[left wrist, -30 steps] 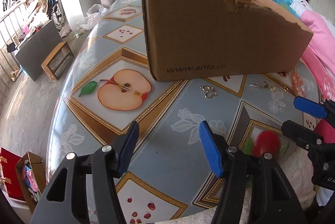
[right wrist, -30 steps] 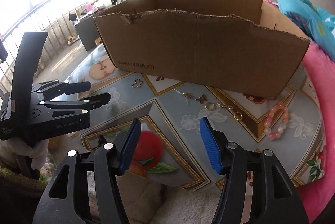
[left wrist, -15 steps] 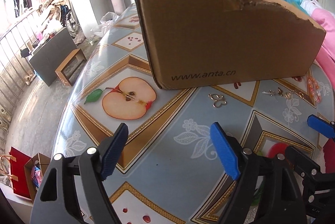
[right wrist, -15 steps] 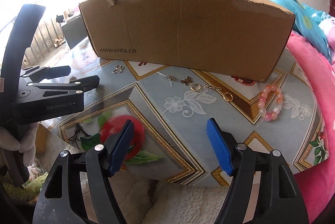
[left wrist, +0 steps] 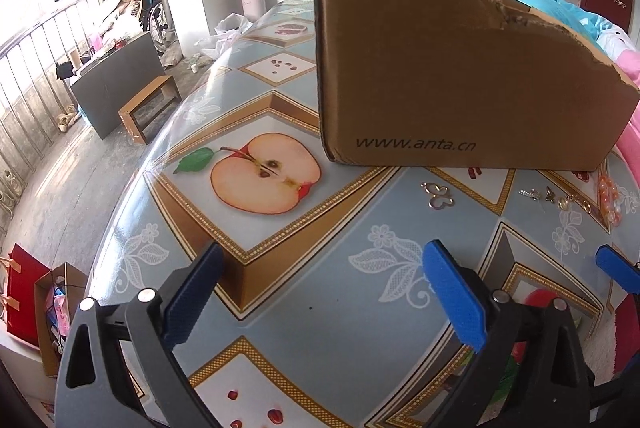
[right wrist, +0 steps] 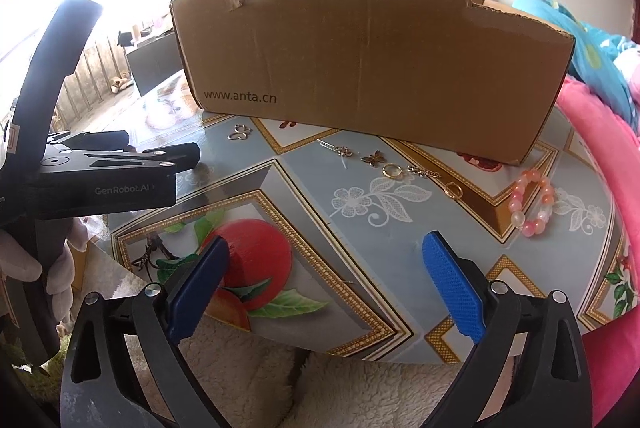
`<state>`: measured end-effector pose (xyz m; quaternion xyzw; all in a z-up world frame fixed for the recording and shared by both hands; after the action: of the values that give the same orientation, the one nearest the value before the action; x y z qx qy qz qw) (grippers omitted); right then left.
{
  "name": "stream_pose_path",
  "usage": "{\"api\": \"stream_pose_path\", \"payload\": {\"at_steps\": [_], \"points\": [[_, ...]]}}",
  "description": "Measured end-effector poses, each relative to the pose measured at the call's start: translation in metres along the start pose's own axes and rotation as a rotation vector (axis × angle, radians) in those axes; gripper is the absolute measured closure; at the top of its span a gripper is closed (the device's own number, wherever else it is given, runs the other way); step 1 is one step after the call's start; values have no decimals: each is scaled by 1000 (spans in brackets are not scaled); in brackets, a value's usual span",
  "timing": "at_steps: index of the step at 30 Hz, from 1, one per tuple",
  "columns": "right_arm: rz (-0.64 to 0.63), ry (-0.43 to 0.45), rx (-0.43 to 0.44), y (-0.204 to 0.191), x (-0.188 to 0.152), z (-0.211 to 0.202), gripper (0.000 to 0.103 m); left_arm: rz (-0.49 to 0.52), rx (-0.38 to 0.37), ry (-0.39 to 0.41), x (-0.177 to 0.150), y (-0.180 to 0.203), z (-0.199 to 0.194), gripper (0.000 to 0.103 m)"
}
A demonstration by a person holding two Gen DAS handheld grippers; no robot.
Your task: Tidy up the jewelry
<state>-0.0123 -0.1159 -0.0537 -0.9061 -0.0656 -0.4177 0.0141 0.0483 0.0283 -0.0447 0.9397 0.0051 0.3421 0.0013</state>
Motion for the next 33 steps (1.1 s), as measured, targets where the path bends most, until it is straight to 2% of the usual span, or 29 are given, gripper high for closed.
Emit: {"api": "stream_pose_path", "payload": {"at_steps": [10, 27, 33], "points": [[-15, 33, -13, -3, -6, -3, 8, -34, 16, 8, -1, -1, 0, 4], [-40, 48, 25, 3, -21, -14, 8, -44, 19, 55, -8, 4, -3, 4], [49, 85, 119, 21, -20, -25, 8, -9, 2, 52, -6, 3, -2, 4]]}}
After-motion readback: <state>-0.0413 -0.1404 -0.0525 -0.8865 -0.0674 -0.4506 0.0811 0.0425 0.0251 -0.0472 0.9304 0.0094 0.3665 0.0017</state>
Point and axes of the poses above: each gripper's, at about its wrist camera, not at the fingertips, and z roughly the way its jaws point, y to its right, x to its top, the point moved 1 cm from there along z, roughly the way its jaws point, and after that the axes turned 4 degrees about -z, right-handed, at the moved point
